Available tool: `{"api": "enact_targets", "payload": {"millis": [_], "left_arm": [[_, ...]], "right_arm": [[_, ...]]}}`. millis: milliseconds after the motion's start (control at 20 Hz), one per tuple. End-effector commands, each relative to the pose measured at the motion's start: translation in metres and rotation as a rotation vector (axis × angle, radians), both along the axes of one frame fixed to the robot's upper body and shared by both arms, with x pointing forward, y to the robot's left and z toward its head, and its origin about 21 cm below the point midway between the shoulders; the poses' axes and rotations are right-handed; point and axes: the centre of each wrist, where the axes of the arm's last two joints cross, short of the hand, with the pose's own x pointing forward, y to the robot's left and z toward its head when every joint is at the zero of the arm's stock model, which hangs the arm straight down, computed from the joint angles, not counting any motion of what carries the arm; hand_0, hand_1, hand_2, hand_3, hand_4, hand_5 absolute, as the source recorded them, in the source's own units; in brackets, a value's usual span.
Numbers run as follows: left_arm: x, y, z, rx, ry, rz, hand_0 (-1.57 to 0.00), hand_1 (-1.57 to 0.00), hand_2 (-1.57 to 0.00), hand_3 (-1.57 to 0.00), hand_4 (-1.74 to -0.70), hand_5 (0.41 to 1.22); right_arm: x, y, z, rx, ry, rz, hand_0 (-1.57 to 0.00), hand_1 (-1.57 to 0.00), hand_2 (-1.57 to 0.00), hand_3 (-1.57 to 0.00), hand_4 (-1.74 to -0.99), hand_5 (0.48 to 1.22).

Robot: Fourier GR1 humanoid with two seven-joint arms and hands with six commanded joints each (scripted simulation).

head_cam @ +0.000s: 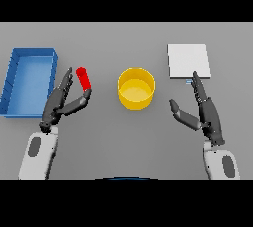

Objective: Pick up the red beaker and tilt it to pour out 1 green nut into yellow bowl. Pick up the yellow bowl and place it on the metallic measuring scale.

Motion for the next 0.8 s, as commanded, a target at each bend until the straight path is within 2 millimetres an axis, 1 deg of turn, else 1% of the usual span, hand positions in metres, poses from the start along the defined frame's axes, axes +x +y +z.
{"api": "enact_targets", "payload": {"millis": [0,50,200,300,350,450,600,700,750], "left_arm": [[0.009,0.001,0.000,0.003,-0.002,-0.002,0.00,0.00,0.00,0.00,-1.18,0.636],[0.014,-0.002,-0.002,0.007,-0.009,-0.012,0.00,0.00,0.00,0.00,-1.18,0.637],[0.025,-0.008,-0.002,0.005,-0.037,-0.035,0.00,0.00,0.00,0.00,-1.20,0.651],[0.035,-0.011,-0.001,0.040,-0.022,-0.030,0.00,0.00,0.00,0.00,-1.20,0.657],[0.039,-0.011,-0.002,0.053,-0.011,-0.029,0.00,0.00,0.00,0.00,-1.20,0.661],[0.050,-0.018,-0.001,0.059,-0.007,-0.023,0.00,0.00,0.00,0.00,-1.20,0.664],[0.055,-0.022,-0.005,0.055,-0.018,-0.017,0.00,0.00,0.00,0.00,-1.21,0.673],[0.062,-0.019,-0.007,0.046,-0.019,-0.006,0.00,0.00,0.00,0.00,-1.23,0.687],[0.064,-0.023,-0.007,0.019,-0.028,-0.004,0.00,0.00,0.00,0.00,-1.25,0.695]], "right_arm": [[-0.002,-0.003,-0.002,-0.002,0.004,0.003,0.00,0.00,0.00,0.00,-1.229,0.626],[-0.001,-0.005,-0.001,-0.009,0.004,-0.001,0.00,0.00,0.00,0.00,-1.227,0.625],[-0.003,-0.001,-0.001,-0.001,-0.008,0.008,0.00,0.00,0.00,0.00,-1.222,0.627],[-0.004,-0.002,-0.004,-0.003,-0.002,0.002,0.00,0.00,0.00,0.00,-1.227,0.630],[-0.001,0.001,0.001,-0.001,-0.007,-0.001,0.00,0.00,0.00,0.00,-1.226,0.631],[-0.001,-0.001,0.001,0.005,0.008,-0.005,0.00,0.00,0.00,0.00,-1.233,0.634],[-0.002,0.000,-0.004,-0.006,0.016,-0.007,0.00,0.00,0.00,0.00,-1.240,0.639],[-0.003,0.000,-0.003,-0.008,0.004,-0.008,0.00,0.00,0.00,0.00,-1.242,0.642],[-0.002,-0.001,-0.003,-0.002,0.010,-0.013,0.00,0.00,0.00,0.00,-1.245,0.642]]}}
